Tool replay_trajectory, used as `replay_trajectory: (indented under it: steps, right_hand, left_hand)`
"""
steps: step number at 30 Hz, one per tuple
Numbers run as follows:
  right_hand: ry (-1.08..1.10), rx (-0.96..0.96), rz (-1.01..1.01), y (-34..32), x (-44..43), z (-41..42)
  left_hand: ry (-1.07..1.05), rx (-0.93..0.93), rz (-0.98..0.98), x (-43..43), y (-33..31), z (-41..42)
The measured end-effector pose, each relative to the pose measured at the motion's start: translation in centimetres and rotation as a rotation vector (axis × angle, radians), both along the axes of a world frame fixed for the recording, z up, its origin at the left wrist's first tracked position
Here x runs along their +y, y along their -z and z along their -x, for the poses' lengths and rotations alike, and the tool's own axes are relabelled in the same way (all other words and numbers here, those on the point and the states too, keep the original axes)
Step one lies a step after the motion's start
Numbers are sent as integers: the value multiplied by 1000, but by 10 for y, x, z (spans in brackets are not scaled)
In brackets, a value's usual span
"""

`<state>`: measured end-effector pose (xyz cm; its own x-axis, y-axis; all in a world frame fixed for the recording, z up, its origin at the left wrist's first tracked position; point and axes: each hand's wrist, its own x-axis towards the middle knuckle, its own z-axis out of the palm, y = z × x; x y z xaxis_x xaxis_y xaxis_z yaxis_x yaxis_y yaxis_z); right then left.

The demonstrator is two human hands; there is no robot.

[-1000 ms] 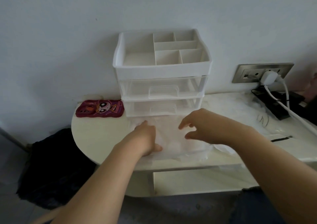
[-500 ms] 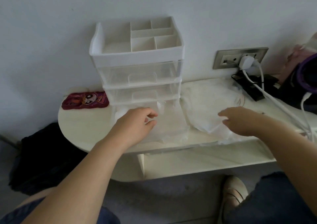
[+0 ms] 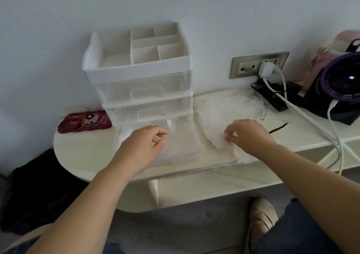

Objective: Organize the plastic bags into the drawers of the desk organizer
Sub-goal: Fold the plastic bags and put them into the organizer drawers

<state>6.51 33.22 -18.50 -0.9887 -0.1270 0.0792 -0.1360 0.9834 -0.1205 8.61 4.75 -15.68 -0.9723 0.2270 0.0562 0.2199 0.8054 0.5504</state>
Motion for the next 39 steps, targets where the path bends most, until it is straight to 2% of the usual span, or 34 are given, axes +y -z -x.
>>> replay_trajectory:
  steps: [4,10,12,14,17,21,23,25,28,31,33,35,39]
  right_hand:
    - [4,73,2,0,1,-3]
    - [70,82,142,-21,-3,-18]
    - [88,76,274,-33,-6,-27]
    - [106,58,492,-44,-10,-35]
    - [100,96,767,-60,-28,-43]
    - [17,98,960,-65,-69,-51]
    - [-46,54,1000,-65,-90,-52]
    - [-120,8,1049,-65,-104,-50]
    - [-215,-42,1034,-68,-119,-44]
    - [-245,-12,1016,-73,-125,-37]
    - [-222,145,863,-77,-123,-31]
    - [-251,177,733,-82,-120,-23]
    - [-354,-159,630,-91,-110,-11]
  left_hand:
    - [8,2,2,2,1,0]
    - [-1,12,3,0,-2,0]
    - [12,19,2,2,-4,0]
    - [41,25,-23,7,-6,-2]
    - [94,-40,-246,17,-12,-9]
    - [281,-463,-783,28,-25,-22]
    - [316,-527,-902,26,-32,-25]
    - [292,-507,-917,23,-35,-24]
    - [206,-509,-1000,12,-36,-19]
    - [136,-633,-1240,-5,-37,-13]
    - [166,-713,-1317,-18,-40,-9]
    - [220,-752,-1305,-34,-42,-5]
    - [408,-825,-1258,-54,-47,-4]
